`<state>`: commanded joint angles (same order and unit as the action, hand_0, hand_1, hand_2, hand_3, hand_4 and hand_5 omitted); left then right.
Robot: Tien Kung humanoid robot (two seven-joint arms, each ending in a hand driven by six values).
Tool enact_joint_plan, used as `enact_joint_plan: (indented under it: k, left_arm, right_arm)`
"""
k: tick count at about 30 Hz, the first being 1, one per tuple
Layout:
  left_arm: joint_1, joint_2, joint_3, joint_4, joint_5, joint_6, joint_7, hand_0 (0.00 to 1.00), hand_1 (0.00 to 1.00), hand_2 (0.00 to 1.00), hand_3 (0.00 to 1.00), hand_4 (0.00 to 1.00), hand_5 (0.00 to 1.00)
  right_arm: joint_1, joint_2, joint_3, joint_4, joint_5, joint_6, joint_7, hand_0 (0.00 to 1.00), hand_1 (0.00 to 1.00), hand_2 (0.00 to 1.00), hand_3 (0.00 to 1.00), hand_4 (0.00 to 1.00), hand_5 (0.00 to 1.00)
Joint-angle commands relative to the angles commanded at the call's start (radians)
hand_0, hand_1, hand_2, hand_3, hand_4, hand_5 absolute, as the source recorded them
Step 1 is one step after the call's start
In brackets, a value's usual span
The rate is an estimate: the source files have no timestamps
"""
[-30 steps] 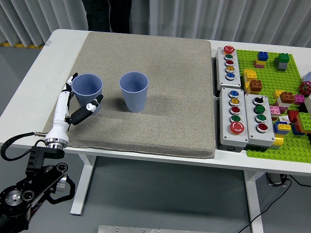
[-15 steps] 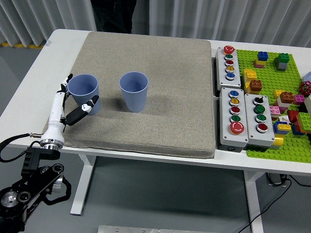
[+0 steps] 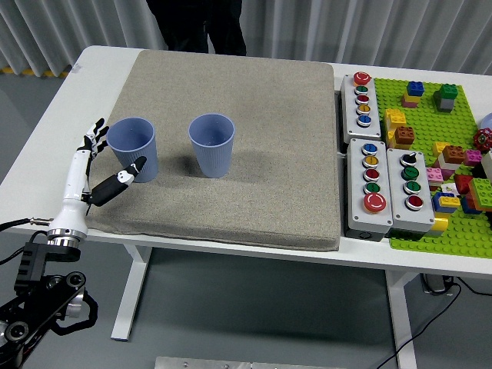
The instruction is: Pick cup pour cup place
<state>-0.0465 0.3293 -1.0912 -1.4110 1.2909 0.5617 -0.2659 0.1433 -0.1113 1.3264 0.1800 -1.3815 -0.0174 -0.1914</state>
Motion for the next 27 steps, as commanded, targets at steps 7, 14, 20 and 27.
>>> enact_joint_plan:
  k: [7,14,20,27]
  left_arm:
    - [0.046,0.056,-0.141,-0.220,0.041,0.012,0.030,0.881,0.866,0.954,0.998,0.935,0.478]
    - [-0.177,0.066,-0.230,-0.214,0.008,0.005,0.028,0.881,0.864,0.951,0.998,0.937,0.483]
    - [-0.345,0.003,-0.247,-0.129,-0.008,0.003,0.000,0.868,0.846,0.920,0.987,0.928,0.531]
    - [-0.422,-0.014,-0.212,-0.002,-0.200,-0.047,-0.049,0.855,0.831,0.909,0.955,0.919,0.701]
  right_arm:
    - [-0.001,-0.002,0.001,0.000,0.003,-0.001,0.001,0.699,0.696,0.629,0.615,0.167,0.307]
    - [-0.001,-0.002,-0.012,0.000,0.015,0.000,0.000,0.698,0.696,0.629,0.615,0.167,0.307]
    - [0.005,-0.001,-0.023,0.000,0.021,0.000,-0.001,0.699,0.696,0.628,0.613,0.167,0.306]
    - [0.011,0.001,-0.025,0.000,0.028,-0.003,-0.001,0.699,0.696,0.629,0.614,0.167,0.307]
